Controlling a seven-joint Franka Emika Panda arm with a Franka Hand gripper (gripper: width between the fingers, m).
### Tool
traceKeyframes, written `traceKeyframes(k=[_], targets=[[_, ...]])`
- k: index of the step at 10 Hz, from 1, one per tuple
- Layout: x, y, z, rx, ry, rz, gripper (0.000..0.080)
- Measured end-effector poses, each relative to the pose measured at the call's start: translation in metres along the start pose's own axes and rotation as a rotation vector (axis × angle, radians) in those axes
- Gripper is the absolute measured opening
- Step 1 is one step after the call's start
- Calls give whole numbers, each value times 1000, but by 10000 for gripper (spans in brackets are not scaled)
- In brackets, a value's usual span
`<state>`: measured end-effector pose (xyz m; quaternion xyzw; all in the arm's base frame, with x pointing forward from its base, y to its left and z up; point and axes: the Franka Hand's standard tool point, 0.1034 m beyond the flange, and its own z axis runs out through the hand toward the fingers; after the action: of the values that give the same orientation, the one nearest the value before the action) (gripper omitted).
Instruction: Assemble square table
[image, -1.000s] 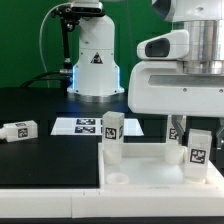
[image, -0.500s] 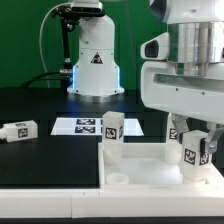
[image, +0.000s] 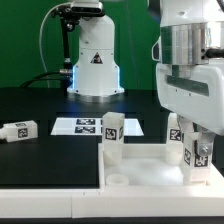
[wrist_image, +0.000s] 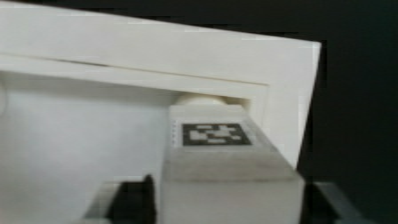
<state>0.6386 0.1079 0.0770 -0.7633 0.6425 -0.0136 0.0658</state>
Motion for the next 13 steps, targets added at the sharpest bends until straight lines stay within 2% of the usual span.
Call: traceKeyframes(k=[1,2,3,5,6,9,12,13], targets=[[-2,0,0,-7,7,-105,452],[-4,-1,-2,-11,22,-308,577],[-7,-2,-2,-12,32,-509,627],[-6,-1,-2,-16,30,-637,646],[-6,-1,-2,-16,30,-679,646],[-3,-6,-5,-27,42,-1248,649],[-3,-5,-4,-27,42,-1205,649],[-3,-5,-4,-28,42,-1204,524]])
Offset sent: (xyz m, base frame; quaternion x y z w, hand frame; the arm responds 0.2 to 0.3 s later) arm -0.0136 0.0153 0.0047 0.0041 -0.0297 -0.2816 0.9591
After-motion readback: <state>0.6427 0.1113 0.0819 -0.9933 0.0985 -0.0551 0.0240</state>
